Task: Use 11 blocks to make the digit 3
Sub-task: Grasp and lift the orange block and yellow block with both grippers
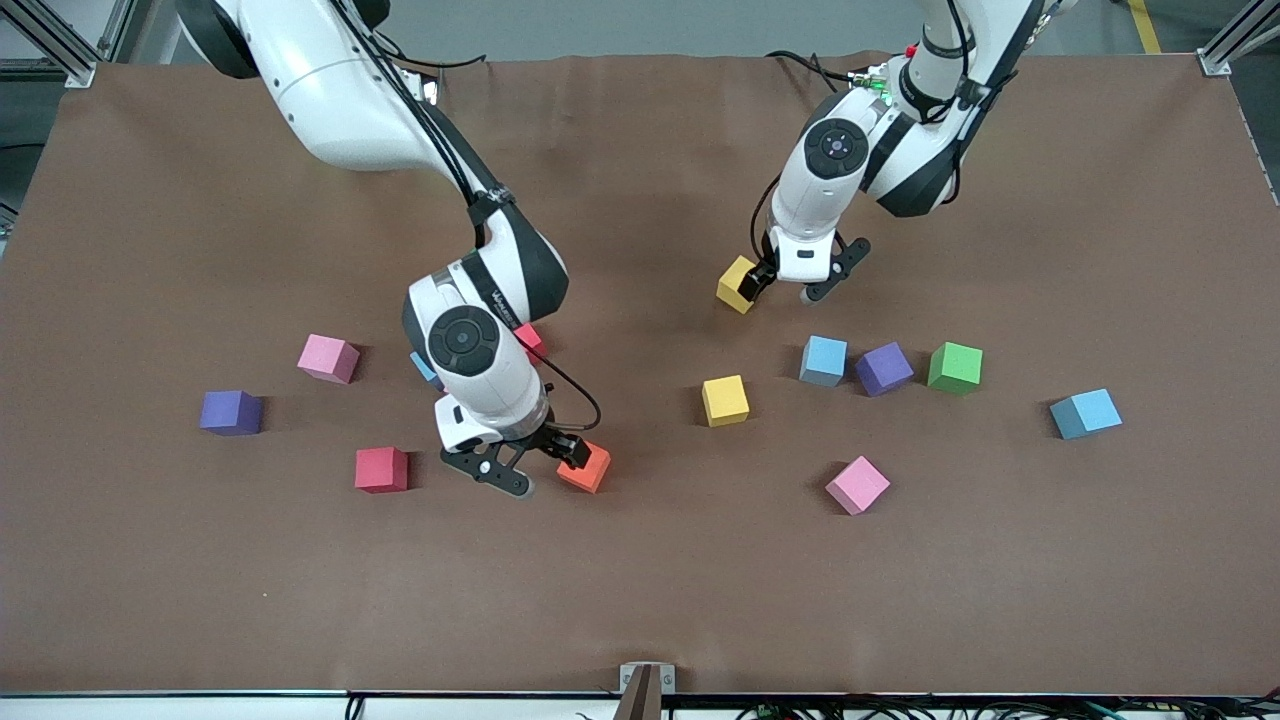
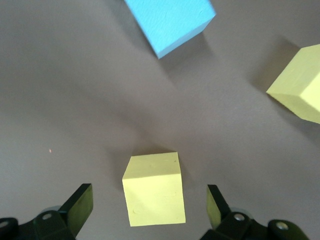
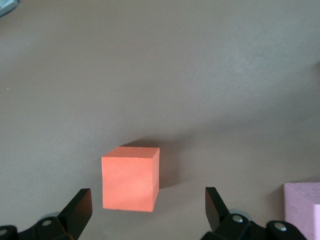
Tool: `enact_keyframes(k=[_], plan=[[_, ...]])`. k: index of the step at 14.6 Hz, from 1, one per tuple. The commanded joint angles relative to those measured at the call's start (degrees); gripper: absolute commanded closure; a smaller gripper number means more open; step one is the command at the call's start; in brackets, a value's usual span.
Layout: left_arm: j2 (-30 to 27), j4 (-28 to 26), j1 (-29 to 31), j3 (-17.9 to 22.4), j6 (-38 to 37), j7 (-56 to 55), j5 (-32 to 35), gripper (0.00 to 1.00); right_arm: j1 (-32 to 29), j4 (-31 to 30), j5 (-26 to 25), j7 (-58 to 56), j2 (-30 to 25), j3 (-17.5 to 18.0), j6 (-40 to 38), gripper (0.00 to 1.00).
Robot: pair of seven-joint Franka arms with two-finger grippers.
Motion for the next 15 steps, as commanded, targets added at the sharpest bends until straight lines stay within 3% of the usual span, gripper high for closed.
enact_keyframes(k=[1, 6, 12, 13, 15], plan=[[0.64, -1.56, -0.57, -0.19, 3.36, -3.54, -0.34, 0.00, 1.09, 2.35, 0.24, 1.66, 2.80, -0.42, 1.62, 0.00], [5.39, -1.39, -0.84, -0.11, 8.72, -6.09, -0.34, 0.00, 3.03, 5.42, -0.55, 1.04, 6.50, -0.68, 2.33, 0.00], [10.40, -0.60, -1.01, -0.11, 9.52, -6.27, 0.62, 0.01, 3.03, 7.54, -0.99, -1.07, 9.05, -0.86, 2.33, 0.00], [11.45, 0.01, -1.01, -0.11, 9.87, -6.19, 0.63, 0.07, 2.94, 7.54, -0.99, -1.33, 9.40, -0.95, 2.42, 0.00], [12.08, 0.46, -3.02, -0.11, 9.96, -6.01, 4.90, 0.66, 2.94, 7.63, -0.99, -2.56, 9.84, -0.95, 2.51, 0.00]])
